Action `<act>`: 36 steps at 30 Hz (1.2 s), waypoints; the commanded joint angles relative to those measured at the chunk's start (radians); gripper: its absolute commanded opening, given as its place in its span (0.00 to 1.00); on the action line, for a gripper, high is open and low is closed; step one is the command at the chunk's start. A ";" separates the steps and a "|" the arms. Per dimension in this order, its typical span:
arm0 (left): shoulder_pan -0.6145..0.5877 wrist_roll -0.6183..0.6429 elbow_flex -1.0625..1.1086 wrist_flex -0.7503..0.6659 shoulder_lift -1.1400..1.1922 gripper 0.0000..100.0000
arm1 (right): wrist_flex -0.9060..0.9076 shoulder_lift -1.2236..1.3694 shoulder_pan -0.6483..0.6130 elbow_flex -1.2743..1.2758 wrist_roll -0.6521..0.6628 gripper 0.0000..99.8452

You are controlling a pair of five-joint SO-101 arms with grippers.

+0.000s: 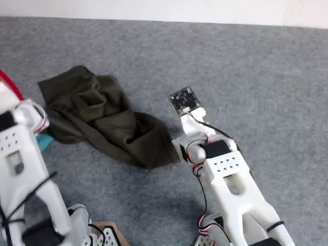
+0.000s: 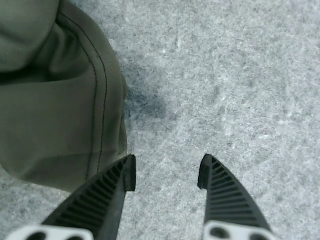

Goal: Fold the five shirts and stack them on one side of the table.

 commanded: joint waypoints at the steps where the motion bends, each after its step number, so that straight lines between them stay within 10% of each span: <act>1: -0.048 -0.025 0.137 -0.041 -0.102 0.14 | -0.016 0.002 -0.010 -0.007 -0.002 0.21; 19: -0.191 -0.160 0.404 -0.284 -0.048 0.14 | -0.016 0.001 -0.012 -0.004 -0.002 0.21; 36: 0.008 -0.035 0.499 -0.577 -0.045 0.14 | -0.016 0.001 -0.012 -0.002 -0.002 0.21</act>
